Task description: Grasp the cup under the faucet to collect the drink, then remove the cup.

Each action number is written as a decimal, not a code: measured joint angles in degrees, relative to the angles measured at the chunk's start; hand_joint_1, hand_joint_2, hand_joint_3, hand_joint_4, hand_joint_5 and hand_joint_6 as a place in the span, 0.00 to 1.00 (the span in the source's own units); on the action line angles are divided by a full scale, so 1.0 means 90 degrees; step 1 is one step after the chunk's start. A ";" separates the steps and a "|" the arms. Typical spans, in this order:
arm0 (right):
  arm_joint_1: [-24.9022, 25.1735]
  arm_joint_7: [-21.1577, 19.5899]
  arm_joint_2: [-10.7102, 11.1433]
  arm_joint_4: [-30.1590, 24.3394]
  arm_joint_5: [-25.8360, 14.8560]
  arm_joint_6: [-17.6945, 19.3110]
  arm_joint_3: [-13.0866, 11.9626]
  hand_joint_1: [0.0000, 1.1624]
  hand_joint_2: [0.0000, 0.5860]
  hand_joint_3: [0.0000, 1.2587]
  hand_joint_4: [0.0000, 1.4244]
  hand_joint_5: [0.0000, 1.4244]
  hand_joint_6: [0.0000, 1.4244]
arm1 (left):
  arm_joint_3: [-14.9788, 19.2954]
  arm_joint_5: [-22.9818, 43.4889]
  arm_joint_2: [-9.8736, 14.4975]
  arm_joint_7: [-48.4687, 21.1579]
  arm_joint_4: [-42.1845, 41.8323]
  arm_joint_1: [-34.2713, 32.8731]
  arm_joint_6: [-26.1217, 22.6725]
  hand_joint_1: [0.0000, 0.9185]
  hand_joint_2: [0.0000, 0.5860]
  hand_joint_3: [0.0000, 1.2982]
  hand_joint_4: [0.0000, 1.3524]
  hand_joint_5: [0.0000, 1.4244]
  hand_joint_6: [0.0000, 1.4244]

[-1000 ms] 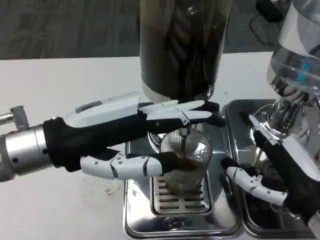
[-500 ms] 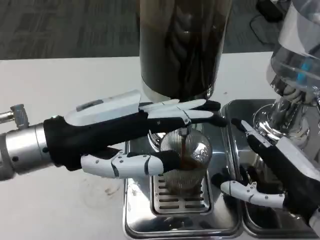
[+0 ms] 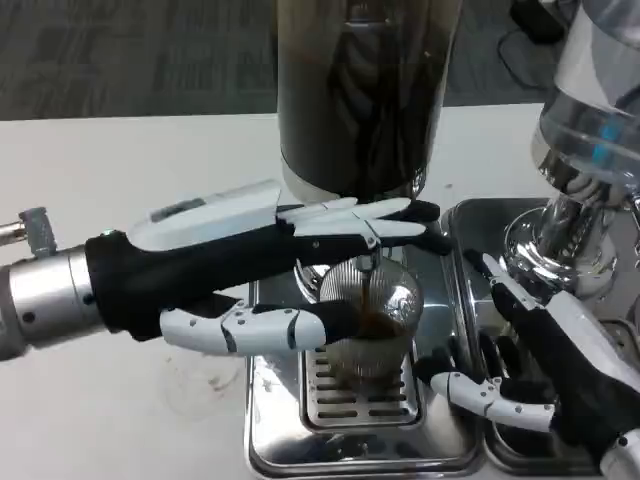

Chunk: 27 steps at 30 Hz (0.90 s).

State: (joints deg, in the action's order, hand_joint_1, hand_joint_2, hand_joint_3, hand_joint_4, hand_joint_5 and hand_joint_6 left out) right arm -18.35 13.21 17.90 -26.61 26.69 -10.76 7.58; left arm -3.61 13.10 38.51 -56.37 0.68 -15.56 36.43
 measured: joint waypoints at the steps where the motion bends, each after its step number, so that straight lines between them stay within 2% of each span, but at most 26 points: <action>1: 0.0002 0.0000 0.0000 0.0009 -0.0005 0.0000 0.0003 0.51 0.33 0.00 0.00 0.00 0.00 | 0.0001 0.0000 0.0002 0.0000 0.0000 0.0000 0.0000 0.00 0.59 0.09 0.00 0.05 0.00; 27: 0.0400 0.0090 0.0003 0.0483 -0.0405 0.0045 0.0265 0.52 0.33 0.00 0.00 0.00 0.00 | 0.0049 -0.0043 0.0112 0.0355 -0.0180 0.0184 -0.0077 0.00 0.56 0.09 0.00 0.05 0.00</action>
State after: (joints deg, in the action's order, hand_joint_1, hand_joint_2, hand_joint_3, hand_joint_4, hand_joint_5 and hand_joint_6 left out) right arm -14.75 14.01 17.92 -22.26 23.05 -10.35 9.96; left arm -3.17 12.71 39.51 -53.18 -0.94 -13.90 35.74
